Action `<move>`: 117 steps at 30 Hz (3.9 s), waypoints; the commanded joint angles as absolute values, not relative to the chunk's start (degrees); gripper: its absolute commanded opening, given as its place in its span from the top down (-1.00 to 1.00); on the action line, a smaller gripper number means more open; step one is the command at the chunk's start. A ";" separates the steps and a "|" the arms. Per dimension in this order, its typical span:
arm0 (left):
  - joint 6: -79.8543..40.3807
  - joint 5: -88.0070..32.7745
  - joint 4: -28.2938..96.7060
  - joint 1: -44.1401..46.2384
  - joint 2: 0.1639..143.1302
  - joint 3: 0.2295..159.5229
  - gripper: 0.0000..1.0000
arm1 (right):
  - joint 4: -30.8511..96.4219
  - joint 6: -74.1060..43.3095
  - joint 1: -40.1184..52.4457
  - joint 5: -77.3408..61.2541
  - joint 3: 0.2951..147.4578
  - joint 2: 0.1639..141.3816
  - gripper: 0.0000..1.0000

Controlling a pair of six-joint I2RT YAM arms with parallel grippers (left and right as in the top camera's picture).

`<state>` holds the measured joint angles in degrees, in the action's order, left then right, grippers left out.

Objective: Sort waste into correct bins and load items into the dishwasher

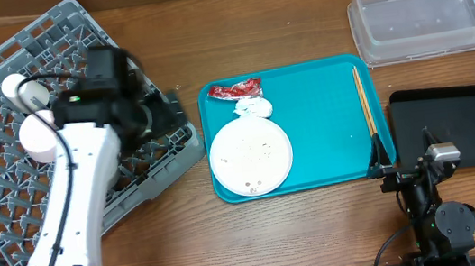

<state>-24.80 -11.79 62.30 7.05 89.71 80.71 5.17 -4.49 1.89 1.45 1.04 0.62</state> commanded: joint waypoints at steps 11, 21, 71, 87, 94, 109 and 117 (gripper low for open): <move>-28.25 0.64 60.55 19.57 101.75 80.71 -0.70 | 4.75 -4.71 1.76 1.37 0.45 0.16 -0.99; -28.27 0.60 62.33 20.01 107.00 80.71 0.28 | 4.75 -4.71 1.74 1.37 0.45 0.16 -0.99; -41.43 12.16 73.10 15.57 107.15 103.28 -0.72 | 4.75 -4.71 1.74 1.37 0.45 0.16 -0.99; -48.90 12.80 62.61 5.28 118.54 103.28 -0.35 | 4.75 -4.71 1.74 1.37 0.45 0.16 -1.00; -48.23 11.46 59.37 5.28 125.45 103.28 0.64 | 4.75 -4.71 1.76 1.37 0.45 0.16 -0.99; -28.23 6.22 60.16 5.28 126.80 103.28 0.91 | 4.75 -4.71 1.76 1.37 0.45 0.16 -0.99; -16.78 6.59 56.42 5.26 126.80 103.28 0.92 | 4.75 -4.71 1.76 1.37 0.45 0.16 -1.00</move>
<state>-35.27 10.22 60.25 4.86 124.64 103.90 5.13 -4.49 1.91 1.48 1.06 0.62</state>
